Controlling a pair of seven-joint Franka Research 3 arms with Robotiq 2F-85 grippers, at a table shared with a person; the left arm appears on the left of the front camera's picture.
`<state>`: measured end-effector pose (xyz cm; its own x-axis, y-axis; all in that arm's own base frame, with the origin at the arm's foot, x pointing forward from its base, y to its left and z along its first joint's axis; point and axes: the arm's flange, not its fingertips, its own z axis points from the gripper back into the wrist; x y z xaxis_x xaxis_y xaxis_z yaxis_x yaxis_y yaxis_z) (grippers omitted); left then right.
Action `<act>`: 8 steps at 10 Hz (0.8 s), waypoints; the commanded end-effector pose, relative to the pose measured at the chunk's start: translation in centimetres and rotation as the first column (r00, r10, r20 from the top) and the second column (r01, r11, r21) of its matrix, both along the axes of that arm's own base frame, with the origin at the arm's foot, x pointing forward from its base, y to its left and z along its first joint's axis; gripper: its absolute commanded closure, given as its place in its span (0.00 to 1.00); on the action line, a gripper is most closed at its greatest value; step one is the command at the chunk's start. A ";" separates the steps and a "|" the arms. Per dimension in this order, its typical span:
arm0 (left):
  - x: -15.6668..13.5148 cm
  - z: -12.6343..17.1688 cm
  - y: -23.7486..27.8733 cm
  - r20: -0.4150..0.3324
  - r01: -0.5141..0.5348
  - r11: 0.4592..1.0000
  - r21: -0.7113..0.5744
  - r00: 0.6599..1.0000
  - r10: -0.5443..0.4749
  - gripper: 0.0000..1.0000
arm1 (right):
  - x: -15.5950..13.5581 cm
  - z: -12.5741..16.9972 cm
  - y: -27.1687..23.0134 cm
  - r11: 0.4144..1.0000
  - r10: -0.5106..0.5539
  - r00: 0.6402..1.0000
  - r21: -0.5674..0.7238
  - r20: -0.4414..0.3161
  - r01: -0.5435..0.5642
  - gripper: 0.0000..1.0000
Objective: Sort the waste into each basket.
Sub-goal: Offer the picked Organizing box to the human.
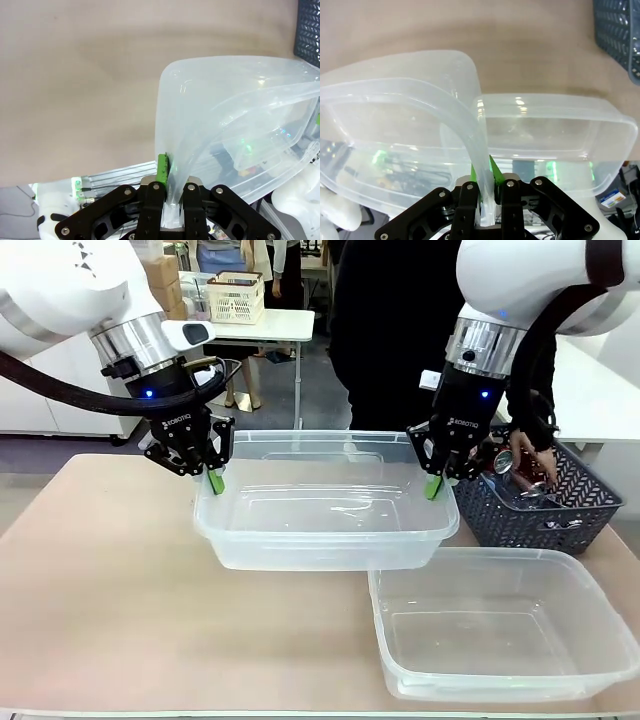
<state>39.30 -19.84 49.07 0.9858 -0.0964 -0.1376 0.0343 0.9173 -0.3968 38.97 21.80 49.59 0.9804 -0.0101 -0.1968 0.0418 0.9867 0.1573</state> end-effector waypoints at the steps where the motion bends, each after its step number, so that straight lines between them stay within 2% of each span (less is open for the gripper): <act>1: 0.2 0.6 0.1 0.007 0.012 1.000 -0.021 1.000 -0.012 0.95 | -0.2 0.0 -0.1 1.000 -0.016 1.000 0.001 -0.004 0.016 0.95; 8: 0.2 0.6 0.1 0.007 0.012 1.000 -0.021 1.000 -0.012 0.95 | -0.2 0.0 -0.1 1.000 -0.016 1.000 0.001 -0.004 0.016 0.95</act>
